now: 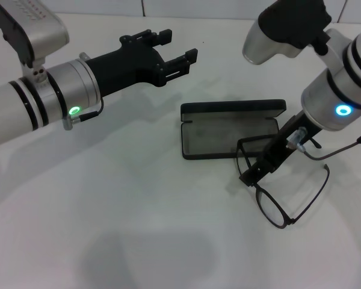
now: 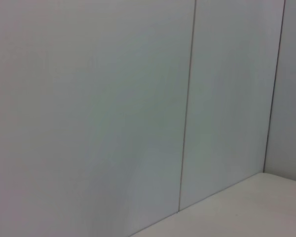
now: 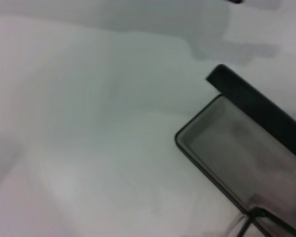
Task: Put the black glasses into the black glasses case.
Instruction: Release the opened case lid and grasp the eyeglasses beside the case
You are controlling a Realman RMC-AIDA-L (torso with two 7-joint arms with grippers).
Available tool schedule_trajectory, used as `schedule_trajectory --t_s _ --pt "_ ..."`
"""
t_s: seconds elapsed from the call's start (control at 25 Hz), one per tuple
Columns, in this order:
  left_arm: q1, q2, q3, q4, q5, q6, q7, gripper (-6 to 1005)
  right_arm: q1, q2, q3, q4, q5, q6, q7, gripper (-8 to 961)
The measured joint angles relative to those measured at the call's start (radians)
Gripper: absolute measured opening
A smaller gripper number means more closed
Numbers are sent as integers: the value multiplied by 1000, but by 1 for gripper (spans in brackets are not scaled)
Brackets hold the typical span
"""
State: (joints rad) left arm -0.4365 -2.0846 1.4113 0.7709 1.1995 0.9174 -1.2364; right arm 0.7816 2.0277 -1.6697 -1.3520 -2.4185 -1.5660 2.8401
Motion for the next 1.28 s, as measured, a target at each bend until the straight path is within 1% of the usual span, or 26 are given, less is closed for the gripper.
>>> schedule_trajectory --t_s 0.36,0.72,0.92,1.16,1.28 --pt "1 -2 -11 -15 -1 0 34 680 26 0 -73 86 39 69 1 841" --pt "-1 -3 -11 -27 0 0 51 681 32 0 -109 127 36 106 1 842" --pt "-5 -4 -11 -35 0 -1 64 682 28 0 -139 133 31 122 1 681" --pt "-18 -3 -11 -38 0 -2 66 682 22 0 -166 137 30 140 1 531" --pt "-21 -3 -11 -38 0 -2 68 681 19 0 -168 137 30 153 1 532"
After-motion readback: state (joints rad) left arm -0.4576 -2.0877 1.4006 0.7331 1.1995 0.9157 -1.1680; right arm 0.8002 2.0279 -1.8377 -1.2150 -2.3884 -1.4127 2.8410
